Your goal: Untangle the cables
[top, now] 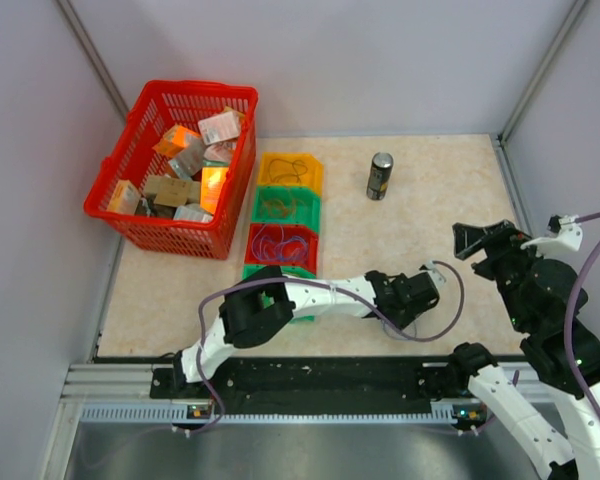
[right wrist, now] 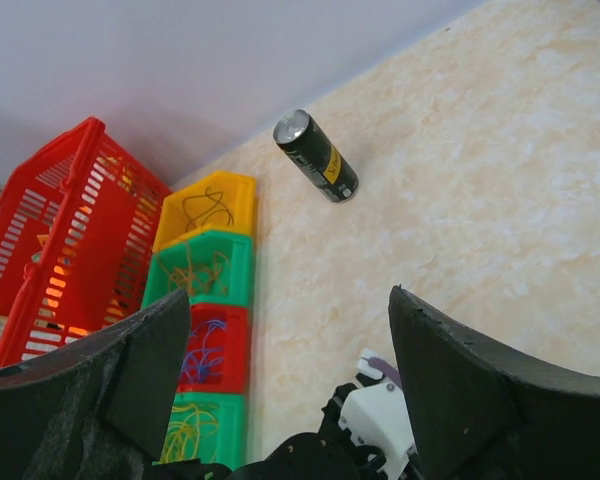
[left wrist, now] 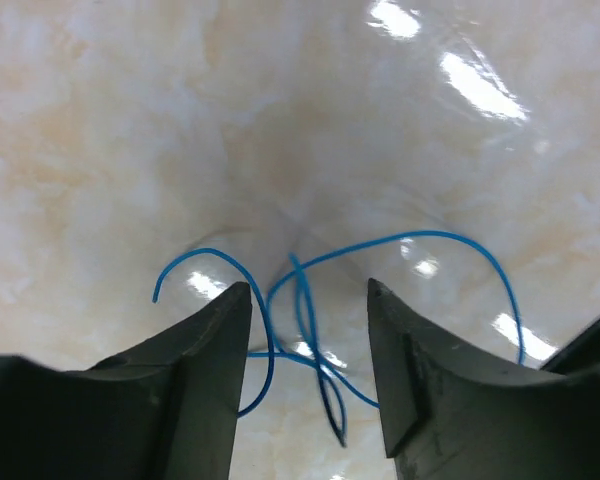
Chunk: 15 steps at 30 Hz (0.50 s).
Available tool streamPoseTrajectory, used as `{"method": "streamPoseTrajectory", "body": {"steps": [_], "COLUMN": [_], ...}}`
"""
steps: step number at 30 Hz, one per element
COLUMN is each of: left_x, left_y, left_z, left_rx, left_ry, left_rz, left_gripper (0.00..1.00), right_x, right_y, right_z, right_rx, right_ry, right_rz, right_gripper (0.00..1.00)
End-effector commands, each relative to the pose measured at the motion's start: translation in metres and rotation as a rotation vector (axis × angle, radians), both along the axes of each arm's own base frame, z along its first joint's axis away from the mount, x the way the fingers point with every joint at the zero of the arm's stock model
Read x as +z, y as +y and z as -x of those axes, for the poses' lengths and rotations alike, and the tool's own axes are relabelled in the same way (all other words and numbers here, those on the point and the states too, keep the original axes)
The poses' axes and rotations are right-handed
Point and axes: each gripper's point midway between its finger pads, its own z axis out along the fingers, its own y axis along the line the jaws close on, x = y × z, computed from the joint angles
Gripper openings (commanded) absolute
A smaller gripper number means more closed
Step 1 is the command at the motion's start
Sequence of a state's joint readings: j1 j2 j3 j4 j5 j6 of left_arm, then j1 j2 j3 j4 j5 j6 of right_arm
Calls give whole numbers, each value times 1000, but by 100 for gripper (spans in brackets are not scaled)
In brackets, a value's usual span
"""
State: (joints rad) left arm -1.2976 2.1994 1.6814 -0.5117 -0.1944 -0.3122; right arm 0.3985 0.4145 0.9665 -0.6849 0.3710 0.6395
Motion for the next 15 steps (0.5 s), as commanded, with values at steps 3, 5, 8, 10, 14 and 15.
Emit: {"method": "streamPoseTrajectory", "body": {"steps": [3, 5, 8, 10, 14, 15], "left_x": [-6, 2, 16, 30, 84, 102], "left_y": [33, 41, 55, 66, 96, 103], "left_z": [-29, -39, -53, -65, -92, -97], "left_rx": [98, 129, 175, 218, 295, 311], "left_ry": [-109, -148, -149, -130, -170, -193], "left_rz": [-160, -170, -123, -71, 49, 86], "left_gripper": [32, 23, 6, 0, 0, 0], "right_x": [0, -1, -1, -1, 0, -1], "right_y": [5, 6, 7, 6, 5, 5], "right_z": [-1, -1, 0, -1, 1, 0], "right_rx": [24, 27, 33, 30, 29, 28], "right_ry": [-3, -1, -2, -1, -2, 0], "right_rz": [-6, -9, -10, -7, -4, -3], "right_gripper": [79, 79, 79, 79, 79, 79]}}
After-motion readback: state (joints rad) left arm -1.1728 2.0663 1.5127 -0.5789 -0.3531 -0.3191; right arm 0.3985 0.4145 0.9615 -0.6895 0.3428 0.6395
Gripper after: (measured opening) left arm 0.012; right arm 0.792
